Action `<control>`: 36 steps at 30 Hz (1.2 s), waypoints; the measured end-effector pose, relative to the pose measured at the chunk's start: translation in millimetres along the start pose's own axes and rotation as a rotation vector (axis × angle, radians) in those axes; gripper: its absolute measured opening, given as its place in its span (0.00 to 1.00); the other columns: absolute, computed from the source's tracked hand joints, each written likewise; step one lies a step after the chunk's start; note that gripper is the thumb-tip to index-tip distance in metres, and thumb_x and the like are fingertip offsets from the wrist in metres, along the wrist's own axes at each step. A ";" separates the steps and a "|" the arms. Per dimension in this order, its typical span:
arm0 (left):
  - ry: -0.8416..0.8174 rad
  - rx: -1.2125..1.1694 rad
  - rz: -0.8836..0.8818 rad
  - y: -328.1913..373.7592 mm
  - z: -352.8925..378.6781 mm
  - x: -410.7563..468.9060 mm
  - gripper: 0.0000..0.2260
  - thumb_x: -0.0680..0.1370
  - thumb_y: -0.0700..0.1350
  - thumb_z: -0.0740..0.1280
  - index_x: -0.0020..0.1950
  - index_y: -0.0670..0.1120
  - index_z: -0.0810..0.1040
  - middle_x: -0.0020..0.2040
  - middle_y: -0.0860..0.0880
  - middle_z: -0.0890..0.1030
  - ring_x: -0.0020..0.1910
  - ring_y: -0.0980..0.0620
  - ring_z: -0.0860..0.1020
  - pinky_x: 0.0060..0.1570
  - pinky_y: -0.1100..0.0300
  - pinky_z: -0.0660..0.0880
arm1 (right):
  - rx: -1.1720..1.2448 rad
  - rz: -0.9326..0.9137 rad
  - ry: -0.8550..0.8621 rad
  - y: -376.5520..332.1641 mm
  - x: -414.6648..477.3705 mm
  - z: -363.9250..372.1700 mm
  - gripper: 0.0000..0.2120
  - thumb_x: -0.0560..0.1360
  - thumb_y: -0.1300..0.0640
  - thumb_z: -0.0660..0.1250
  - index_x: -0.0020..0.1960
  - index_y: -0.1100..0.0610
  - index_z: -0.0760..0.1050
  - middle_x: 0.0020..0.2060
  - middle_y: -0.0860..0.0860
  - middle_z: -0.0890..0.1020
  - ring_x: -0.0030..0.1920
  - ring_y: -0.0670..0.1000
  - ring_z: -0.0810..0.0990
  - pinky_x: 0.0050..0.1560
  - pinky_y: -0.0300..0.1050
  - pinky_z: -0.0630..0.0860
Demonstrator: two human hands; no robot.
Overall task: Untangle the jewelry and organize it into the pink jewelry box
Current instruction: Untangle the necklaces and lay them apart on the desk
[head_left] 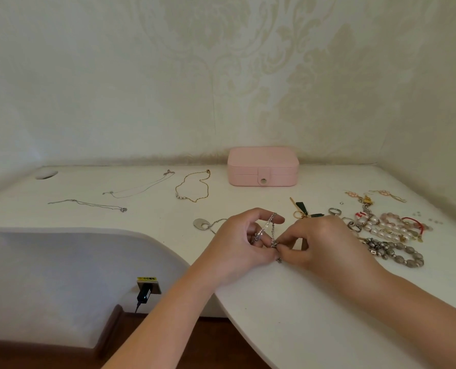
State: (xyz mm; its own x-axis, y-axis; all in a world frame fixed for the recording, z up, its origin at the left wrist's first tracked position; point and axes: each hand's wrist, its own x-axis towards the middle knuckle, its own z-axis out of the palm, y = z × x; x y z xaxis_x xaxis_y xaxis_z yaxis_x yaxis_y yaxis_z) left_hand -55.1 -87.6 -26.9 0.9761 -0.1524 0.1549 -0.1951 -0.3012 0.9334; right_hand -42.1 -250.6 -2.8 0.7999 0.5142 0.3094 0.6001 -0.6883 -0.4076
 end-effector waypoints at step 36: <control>0.085 -0.391 -0.073 10.5 8.2 3.4 0.19 0.67 0.38 0.70 0.56 0.49 0.78 0.32 0.55 0.75 0.28 0.58 0.69 0.28 0.67 0.62 | 0.802 0.300 -0.164 9.4 8.0 -14.6 0.02 0.70 0.62 0.68 0.39 0.59 0.76 0.27 0.52 0.71 0.23 0.46 0.66 0.25 0.36 0.60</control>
State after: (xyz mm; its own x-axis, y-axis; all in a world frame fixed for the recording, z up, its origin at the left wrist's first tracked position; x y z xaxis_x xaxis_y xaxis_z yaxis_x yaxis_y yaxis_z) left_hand -54.6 -99.0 -19.3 0.9937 -0.0601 0.0942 -0.0896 0.0747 0.9932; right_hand -30.1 -260.4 8.4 0.8779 0.4787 -0.0100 0.1363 -0.2699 -0.9532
